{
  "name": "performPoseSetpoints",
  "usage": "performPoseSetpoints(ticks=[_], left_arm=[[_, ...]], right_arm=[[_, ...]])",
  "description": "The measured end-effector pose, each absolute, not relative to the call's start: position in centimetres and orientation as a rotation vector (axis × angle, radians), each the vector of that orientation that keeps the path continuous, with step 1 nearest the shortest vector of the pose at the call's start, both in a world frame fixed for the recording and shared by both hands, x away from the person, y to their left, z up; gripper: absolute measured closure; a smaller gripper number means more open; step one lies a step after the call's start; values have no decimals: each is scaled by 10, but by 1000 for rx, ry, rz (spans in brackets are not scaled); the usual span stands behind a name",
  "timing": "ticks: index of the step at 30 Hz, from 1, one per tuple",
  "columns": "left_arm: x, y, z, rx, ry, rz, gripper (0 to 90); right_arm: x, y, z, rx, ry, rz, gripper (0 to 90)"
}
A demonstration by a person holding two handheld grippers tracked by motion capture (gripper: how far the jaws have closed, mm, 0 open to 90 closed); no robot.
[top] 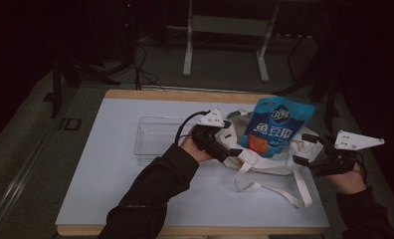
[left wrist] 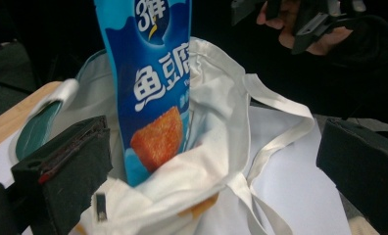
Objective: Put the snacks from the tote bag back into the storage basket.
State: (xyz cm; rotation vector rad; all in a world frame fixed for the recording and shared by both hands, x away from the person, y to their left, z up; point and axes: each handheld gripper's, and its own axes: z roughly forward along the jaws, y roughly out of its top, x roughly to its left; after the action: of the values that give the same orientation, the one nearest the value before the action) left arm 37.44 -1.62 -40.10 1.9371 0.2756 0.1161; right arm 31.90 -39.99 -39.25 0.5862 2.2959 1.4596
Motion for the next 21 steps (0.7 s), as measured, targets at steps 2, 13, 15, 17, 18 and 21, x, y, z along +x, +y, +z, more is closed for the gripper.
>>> performPoseSetpoints(ticks=[2, 13, 15, 17, 18, 21], left_arm=[[379, -21, -401, 1937, 272, 115, 3], [406, -49, -412, 1987, 333, 164, 65], [412, -53, -415, 1994, 341, 154, 182], [416, -59, -418, 2005, 362, 163, 186], [419, -61, -419, 2013, 371, 162, 186], [424, -67, -422, 2026, 383, 163, 232]], right_arm=[[322, -405, -394, 603, 2281, 1447, 160], [348, -422, -408, 715, 2256, 1385, 171], [352, -422, -410, 727, 2254, 1382, 171], [356, -423, -411, 740, 2250, 1390, 171], [359, -424, -412, 748, 2250, 1392, 171], [365, -424, -415, 758, 2255, 1392, 171]])
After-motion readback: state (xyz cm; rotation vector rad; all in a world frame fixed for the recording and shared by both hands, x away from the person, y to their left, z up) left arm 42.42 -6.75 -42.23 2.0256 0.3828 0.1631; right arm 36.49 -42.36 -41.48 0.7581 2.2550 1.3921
